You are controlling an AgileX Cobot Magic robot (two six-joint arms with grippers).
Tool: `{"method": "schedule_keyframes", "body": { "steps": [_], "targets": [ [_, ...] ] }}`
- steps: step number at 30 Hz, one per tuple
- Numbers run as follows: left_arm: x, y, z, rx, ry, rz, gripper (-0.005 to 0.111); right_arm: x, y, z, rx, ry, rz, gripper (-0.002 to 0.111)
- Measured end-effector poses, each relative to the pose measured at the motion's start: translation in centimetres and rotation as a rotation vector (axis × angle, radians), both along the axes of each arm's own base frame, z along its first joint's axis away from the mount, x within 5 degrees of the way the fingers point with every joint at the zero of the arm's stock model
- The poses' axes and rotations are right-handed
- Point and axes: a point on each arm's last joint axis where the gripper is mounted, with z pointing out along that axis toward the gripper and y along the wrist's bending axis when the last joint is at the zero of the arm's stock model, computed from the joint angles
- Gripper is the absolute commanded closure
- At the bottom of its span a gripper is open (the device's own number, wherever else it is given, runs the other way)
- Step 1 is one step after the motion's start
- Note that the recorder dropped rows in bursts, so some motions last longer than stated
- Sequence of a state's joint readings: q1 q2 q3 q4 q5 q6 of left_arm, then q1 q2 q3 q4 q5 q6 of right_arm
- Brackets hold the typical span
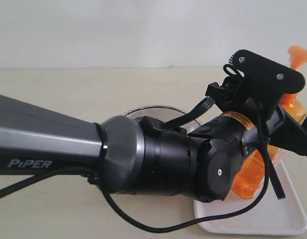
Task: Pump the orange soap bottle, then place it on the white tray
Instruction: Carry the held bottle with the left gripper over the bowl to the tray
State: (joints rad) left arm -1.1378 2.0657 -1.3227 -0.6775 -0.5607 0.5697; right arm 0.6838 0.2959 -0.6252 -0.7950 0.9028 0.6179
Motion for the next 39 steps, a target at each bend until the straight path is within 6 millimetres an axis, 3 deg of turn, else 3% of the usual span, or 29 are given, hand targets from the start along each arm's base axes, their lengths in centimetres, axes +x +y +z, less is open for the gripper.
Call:
{"method": "schedule_keyframes", "body": {
  "steps": [6, 17, 34, 39],
  "targets": [
    [-0.1, 0.1, 0.5, 0.003, -0.013, -0.006, 0.017, 0.0, 0.0, 0.0, -0.004, 0.001, 0.000, 0.108],
    [-1.0, 0.9, 4.9, -0.019, -0.022, -0.065, 0.017, 0.0, 0.0, 0.0, -0.015, 0.000, 0.003, 0.108],
    [-2.5, 1.3, 6.1, 0.068, 0.057, -0.192, 0.017, 0.0, 0.0, 0.0, -0.015, 0.000, 0.003, 0.108],
    [-3.0, 1.8, 7.6, 0.097, 0.019, -0.236, 0.017, 0.0, 0.0, 0.0, -0.015, 0.002, 0.002, 0.108]
  ]
}}
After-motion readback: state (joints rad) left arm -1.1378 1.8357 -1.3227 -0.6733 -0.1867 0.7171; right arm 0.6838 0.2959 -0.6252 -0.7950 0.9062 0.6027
